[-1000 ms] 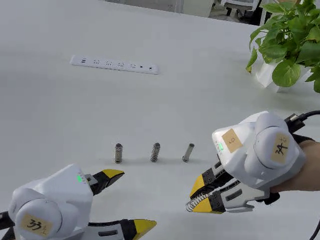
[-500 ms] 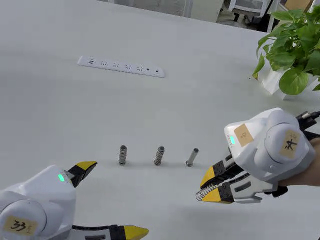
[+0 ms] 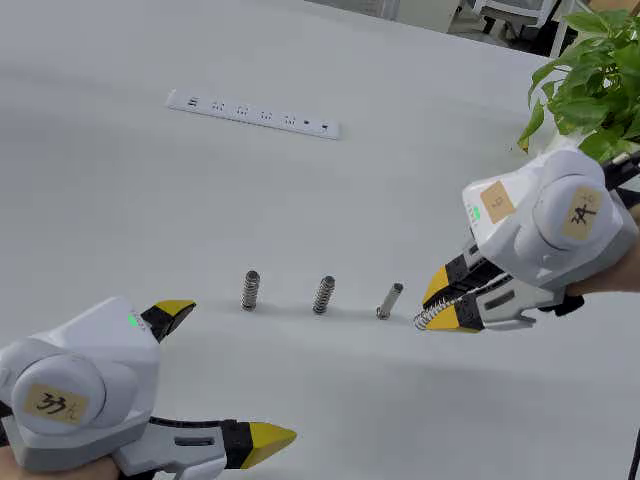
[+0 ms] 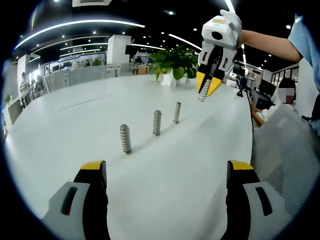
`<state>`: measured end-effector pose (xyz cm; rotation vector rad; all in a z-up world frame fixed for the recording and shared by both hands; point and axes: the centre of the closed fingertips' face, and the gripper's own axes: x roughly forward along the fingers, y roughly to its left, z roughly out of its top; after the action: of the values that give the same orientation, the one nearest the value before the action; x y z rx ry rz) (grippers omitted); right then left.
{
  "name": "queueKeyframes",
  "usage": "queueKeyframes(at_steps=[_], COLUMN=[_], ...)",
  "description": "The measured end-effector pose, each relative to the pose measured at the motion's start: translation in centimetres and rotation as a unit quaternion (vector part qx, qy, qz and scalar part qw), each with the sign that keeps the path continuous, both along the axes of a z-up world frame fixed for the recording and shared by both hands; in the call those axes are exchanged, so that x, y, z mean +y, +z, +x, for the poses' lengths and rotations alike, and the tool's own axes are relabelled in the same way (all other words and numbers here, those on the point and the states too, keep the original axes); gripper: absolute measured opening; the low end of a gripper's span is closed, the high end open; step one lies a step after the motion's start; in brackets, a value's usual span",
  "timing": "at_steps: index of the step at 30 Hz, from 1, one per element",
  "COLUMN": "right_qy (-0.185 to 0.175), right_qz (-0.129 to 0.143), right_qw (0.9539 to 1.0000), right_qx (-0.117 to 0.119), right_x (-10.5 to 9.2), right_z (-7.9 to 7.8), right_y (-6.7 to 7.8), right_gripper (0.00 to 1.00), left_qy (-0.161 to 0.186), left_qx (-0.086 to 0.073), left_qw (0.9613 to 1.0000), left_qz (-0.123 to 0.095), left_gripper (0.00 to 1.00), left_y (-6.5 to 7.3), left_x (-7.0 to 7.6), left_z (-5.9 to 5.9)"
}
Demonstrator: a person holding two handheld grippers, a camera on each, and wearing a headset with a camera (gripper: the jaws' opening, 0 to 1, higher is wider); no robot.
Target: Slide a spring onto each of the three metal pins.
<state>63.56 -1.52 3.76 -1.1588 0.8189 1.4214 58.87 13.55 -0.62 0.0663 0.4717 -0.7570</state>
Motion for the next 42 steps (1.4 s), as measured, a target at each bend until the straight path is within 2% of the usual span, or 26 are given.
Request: queueKeyframes(at_steps=[9, 12, 18, 22, 30, 42], right_qy=[0.01, 0.012, 0.016, 0.019, 0.02, 0.027], right_qz=[-0.013, -0.018, -0.023, -0.033, -0.043, -0.053], right_qw=[0.9998, 0.9997, 0.9995, 0.9993, 0.9989, 0.9982], right_qx=[-0.01, -0.013, -0.01, -0.006, 0.002, 0.005], right_x=[0.6, 0.9, 1.4, 1.3, 1.2, 1.5], right_z=[2.2, 3.5, 3.7, 4.5, 4.8, 4.0], right_y=[0.2, 0.1, -0.1, -0.9, -1.6, -1.8], right_gripper=[0.08, 0.08, 0.08, 0.08, 0.08, 0.08], left_qy=[0.014, 0.016, 0.018, 0.024, 0.023, 0.024], left_qx=[-0.001, 0.001, 0.006, 0.008, 0.014, 0.018], left_qw=[0.9999, 0.9999, 0.9998, 0.9997, 0.9996, 0.9995], left_qz=[-0.004, -0.003, -0.004, -0.006, -0.008, -0.006], left_gripper=[0.99, 0.99, 0.99, 0.99, 0.99, 0.99], left_y=[-0.1, -0.3, -0.4, -0.5, -0.7, -0.8], left_x=[0.2, 0.3, 0.4, 0.5, 0.3, 0.5], left_z=[0.4, 0.4, 0.4, 0.3, 0.0, 0.1])
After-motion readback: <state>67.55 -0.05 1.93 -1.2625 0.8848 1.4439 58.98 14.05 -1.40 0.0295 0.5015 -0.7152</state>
